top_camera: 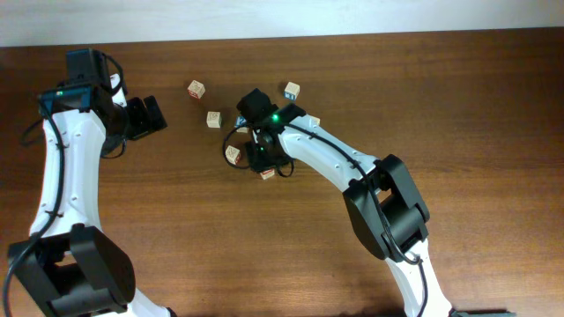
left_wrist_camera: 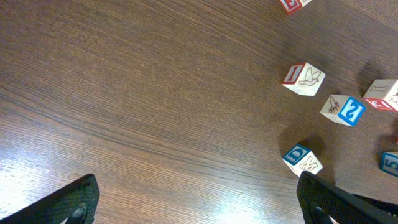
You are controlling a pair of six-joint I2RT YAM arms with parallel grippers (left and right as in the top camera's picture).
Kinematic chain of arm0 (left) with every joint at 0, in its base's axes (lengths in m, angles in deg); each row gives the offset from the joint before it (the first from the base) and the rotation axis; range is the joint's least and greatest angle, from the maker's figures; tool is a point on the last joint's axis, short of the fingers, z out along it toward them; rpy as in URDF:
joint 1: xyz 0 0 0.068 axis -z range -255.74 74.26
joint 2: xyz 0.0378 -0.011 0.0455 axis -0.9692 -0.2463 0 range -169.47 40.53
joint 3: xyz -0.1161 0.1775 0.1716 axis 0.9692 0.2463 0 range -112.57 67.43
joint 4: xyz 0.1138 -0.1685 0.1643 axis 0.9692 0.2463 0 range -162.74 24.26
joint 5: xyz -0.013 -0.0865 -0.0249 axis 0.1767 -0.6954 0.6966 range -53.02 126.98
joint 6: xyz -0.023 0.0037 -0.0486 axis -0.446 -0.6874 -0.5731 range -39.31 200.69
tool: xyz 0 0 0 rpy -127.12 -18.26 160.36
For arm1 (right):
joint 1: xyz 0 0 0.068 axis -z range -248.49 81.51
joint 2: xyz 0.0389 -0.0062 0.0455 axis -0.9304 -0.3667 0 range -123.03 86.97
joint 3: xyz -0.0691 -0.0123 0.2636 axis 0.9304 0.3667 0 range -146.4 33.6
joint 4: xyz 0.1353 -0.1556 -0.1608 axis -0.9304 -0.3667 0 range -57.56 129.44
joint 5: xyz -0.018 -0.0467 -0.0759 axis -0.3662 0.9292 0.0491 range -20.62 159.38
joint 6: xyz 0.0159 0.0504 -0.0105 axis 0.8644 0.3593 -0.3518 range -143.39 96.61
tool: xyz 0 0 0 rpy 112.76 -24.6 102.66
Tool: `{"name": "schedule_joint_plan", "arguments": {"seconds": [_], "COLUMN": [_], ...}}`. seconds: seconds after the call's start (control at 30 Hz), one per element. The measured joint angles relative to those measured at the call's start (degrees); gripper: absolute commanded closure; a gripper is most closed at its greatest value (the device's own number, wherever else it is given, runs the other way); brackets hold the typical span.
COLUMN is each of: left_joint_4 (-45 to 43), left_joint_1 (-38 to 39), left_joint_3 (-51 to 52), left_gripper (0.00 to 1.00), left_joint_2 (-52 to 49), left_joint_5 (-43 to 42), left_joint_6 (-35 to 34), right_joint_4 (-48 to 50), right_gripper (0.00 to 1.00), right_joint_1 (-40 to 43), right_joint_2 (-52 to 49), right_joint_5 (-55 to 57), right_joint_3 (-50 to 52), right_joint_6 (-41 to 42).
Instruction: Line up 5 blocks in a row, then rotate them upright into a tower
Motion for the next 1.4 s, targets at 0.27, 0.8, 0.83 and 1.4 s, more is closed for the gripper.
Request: {"name": "schedule_joint_plan", "arguments": {"seconds": [0.27,0.8,0.83,1.4], "left_joint_4": [0.09,-1.40,-1.46,-3.48], "left_joint_1": [0.00,0.00,0.11,6.91], "left_joint_3": [0.00,0.00,0.00,0.00], "left_gripper": [0.00,0.00,0.00,0.01], "left_joint_2": [0.00,-0.26,-0.31,-2.67], "left_joint_5": [0.00,3.58,3.72,2.95], "left_joint_6": [0.00,0.00,0.02,3.28], "right_joint_4": [-7.87,3.72,2.40,-5.09], "right_gripper": [0.59,0.39,0.39,0.45], "right_joint_1": [0.00,-1.64,-1.62,10.29], "right_joint_2": [0.00,-0.96,-1.09,-4.20], "right_joint_5": [0.00,2.40,2.86,2.36], "right_joint_3": [-0.24,-11.74,-11.74,-13.03], "right_joint_6": [12.11,18.08,17.03,-12.79]}}
